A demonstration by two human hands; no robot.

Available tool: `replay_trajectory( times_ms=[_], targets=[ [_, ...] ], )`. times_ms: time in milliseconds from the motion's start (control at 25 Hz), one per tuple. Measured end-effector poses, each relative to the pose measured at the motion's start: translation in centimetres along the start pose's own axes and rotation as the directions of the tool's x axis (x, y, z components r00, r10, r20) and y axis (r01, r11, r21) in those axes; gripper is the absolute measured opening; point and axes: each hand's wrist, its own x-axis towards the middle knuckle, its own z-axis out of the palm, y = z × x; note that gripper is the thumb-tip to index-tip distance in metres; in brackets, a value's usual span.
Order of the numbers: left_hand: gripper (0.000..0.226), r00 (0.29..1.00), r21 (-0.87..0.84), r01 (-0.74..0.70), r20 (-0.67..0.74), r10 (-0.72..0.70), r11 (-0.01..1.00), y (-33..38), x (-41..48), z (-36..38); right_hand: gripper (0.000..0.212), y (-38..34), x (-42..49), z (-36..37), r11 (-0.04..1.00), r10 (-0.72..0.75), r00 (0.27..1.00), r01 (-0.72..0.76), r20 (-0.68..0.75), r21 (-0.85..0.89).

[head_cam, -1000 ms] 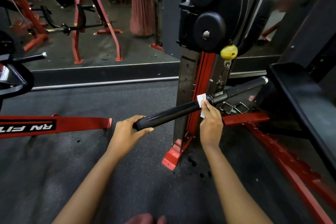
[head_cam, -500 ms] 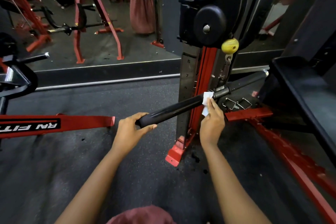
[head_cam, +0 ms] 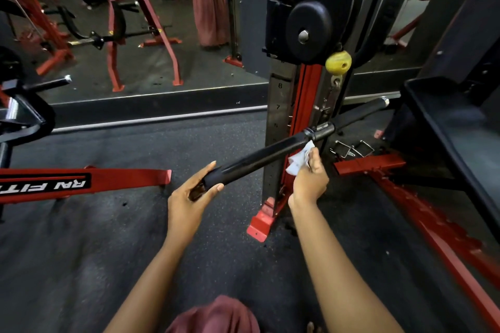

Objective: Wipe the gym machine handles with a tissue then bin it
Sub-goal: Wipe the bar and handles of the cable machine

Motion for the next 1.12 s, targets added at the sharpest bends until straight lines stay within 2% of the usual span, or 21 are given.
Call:
replay_trajectory(
  times_ms=[200,440,520,600,680,760,920,1120],
  targets=[
    [0.039,0.999,0.016,0.021,0.033,-0.021,1.0,-0.1,-0.4,-0.5,0.041,0.2,-4.5,1.6,0.997,-0.037,0.999,0.039,0.024,-0.06],
    [0.037,0.999,-0.001,0.026,0.022,-0.026,1.0,-0.5,-0.6,-0.5,0.041,2.1,-14.4,-0.3,0.985,-0.119,0.961,0.146,0.249,-0.093],
    [0.038,0.999,0.007,0.028,0.019,-0.028,1.0,-0.4,-0.7,-0.5,0.042,1.8,-13.0,-0.9,0.994,-0.057,0.968,0.077,0.243,-0.073],
    [0.038,0.999,0.012,0.028,0.016,-0.028,1.0,0.0,-1.0,-0.3,0.045,1.4,-8.8,-0.5,1.0,0.031,0.989,-0.031,0.143,-0.002],
    [0.039,1.0,-0.003,0.028,0.015,-0.028,1.0,0.3,-1.4,0.1,0.045,1.2,-5.5,0.1,0.99,0.119,0.987,-0.126,0.113,0.064],
    [0.038,0.999,-0.019,0.034,-0.003,-0.034,0.999,0.2,-1.8,0.5,0.046,1.2,-5.6,1.0,0.983,0.136,0.98,-0.153,0.148,0.106],
    [0.039,0.999,-0.054,0.044,0.005,-0.044,0.998,-0.2,-2.1,0.9,0.046,2.0,-10.6,0.8,0.989,0.128,0.97,-0.14,0.207,0.042],
    [0.04,0.998,-0.084,0.06,0.028,-0.058,0.995,-0.5,-2.2,0.4,0.043,2.0,-13.7,-1.1,0.982,0.179,0.917,-0.19,0.356,-0.002]
  ],
)
